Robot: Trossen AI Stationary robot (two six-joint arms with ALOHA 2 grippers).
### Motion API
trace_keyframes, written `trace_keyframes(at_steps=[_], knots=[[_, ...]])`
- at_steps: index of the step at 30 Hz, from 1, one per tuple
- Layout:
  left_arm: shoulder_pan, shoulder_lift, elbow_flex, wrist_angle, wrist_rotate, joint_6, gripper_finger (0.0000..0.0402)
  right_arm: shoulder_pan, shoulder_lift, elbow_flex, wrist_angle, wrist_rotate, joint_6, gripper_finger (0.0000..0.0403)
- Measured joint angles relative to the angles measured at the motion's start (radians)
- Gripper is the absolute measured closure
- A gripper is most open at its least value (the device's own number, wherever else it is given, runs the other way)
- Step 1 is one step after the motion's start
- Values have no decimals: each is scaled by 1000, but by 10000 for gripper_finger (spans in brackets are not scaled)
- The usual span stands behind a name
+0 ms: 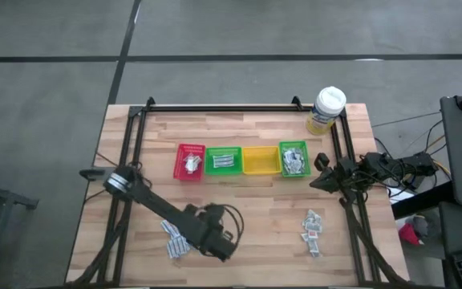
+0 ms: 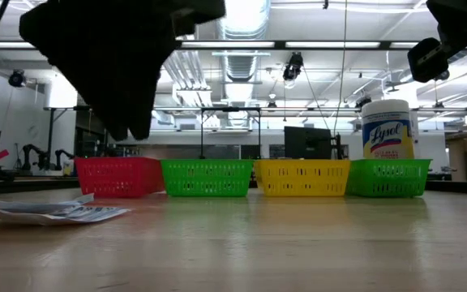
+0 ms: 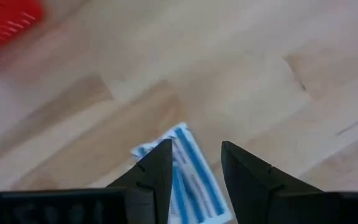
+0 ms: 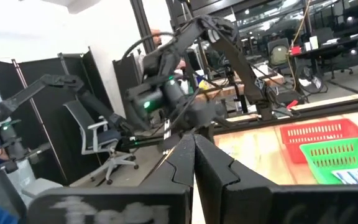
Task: Pick & Place First Aid Supplies
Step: Put the blue bandage into the left green bin
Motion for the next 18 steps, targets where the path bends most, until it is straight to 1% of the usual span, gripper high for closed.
trace_keyframes(at_steps=[3, 5, 8, 14, 18], knots=[[-9, 73, 69, -51, 38, -35, 271, 0, 0, 0, 0, 0, 13, 394], [-15, 112, 94, -99, 65, -73, 271, 0, 0, 0, 0, 0, 32, 394], [-28, 151, 114, -124, 74, -124, 271, 0, 0, 0, -2, -1, 48, 394], [-44, 157, 117, -125, 72, -177, 271, 0, 0, 0, -2, -2, 44, 394], [-44, 157, 116, -124, 68, -182, 271, 0, 0, 0, -5, -2, 42, 394]])
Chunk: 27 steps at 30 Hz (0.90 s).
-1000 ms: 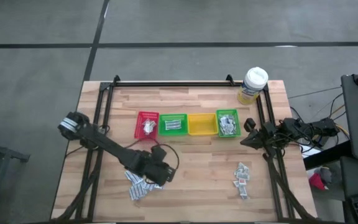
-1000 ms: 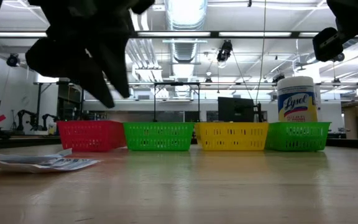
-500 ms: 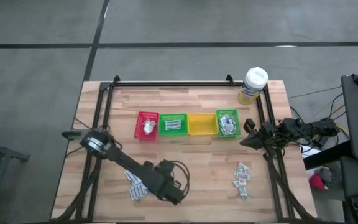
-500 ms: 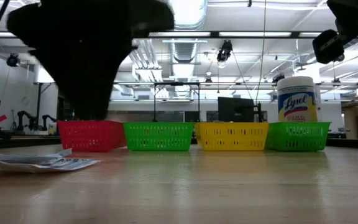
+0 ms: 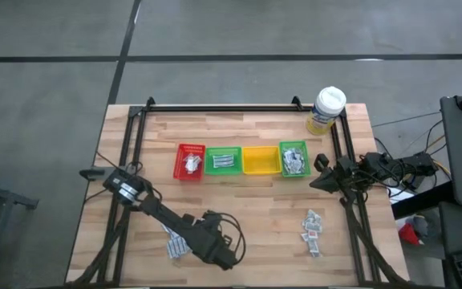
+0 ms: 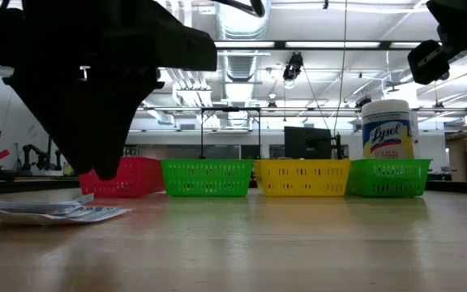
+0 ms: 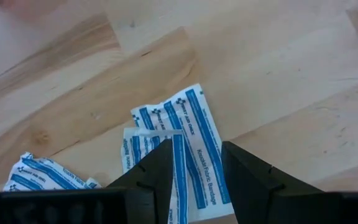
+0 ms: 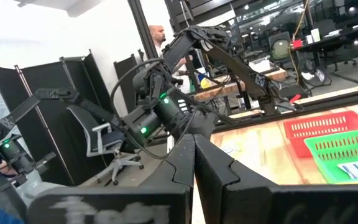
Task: Pick & Place First Aid Supplies
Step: Put the blue bandage into the left green bin
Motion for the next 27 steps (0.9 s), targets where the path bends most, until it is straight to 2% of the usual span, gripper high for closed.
trace_keyframes(at_steps=[22, 27], knots=[[-6, 0, -9, 6, 86, -39, 271, 0, 0, 0, 0, 0, -50, 394], [-6, -1, -54, 5, 135, -56, 271, 0, 0, 0, 0, 0, -51, 394]])
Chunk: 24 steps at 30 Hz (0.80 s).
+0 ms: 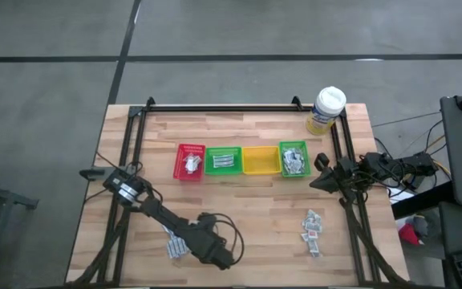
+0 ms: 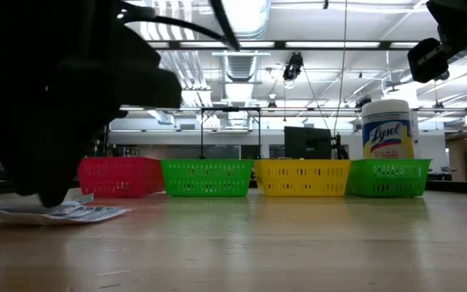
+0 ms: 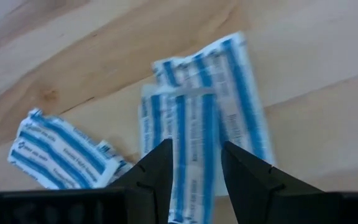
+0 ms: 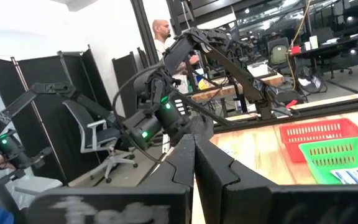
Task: Pick & Place First Aid Supplies
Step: Put the blue bandage into the left green bin
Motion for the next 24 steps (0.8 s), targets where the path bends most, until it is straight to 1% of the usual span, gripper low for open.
trace_keyframes(at_steps=[15, 20, 24], knots=[[-2, 0, -3, -27, 4, -13, 271, 0, 0, 0, 0, 0, -4, 394], [-2, -1, 26, -13, -27, -4, 271, 0, 0, 0, 0, 0, -4, 394], [-1, -1, 10, -3, -30, 4, 271, 0, 0, 0, 0, 0, -4, 394]])
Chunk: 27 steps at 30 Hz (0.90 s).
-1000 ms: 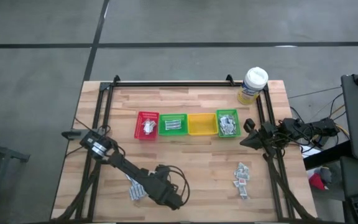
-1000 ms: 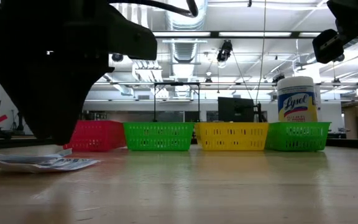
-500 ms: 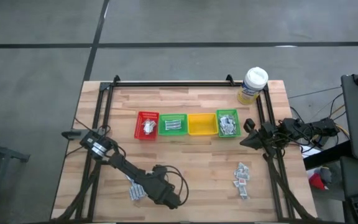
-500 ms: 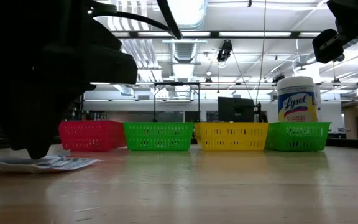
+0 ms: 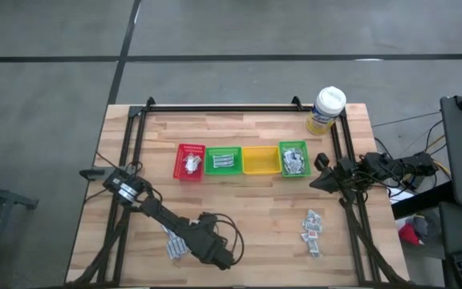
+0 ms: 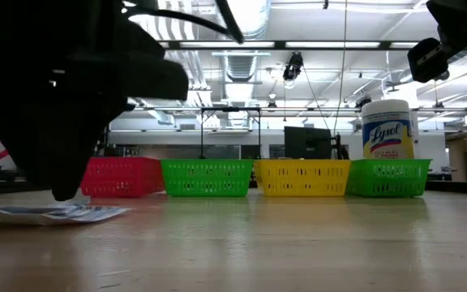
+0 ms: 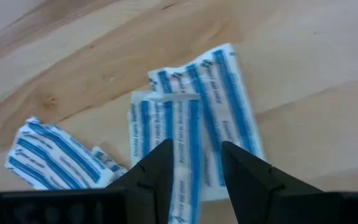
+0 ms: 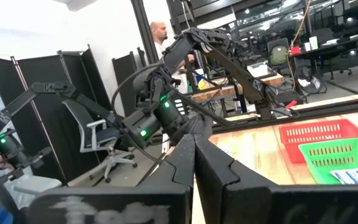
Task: Pick & Place First Aid Supplies
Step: Put the blue bandage into the left green bin
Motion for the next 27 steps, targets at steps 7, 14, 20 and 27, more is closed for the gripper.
trace_keyframes(at_steps=[7, 14, 20, 27], knots=[[2, 0, -13, 1, 0, 0, 271, 0, 0, 0, 0, 0, 0, 394], [3, 0, -13, 28, -1, -1, 271, 0, 0, 0, 0, 0, 0, 394], [11, 27, -13, 25, 6, 9, 271, 0, 0, 0, 0, 0, 0, 394], [16, 34, -13, -16, 16, 15, 271, 0, 0, 0, 0, 0, 0, 394]])
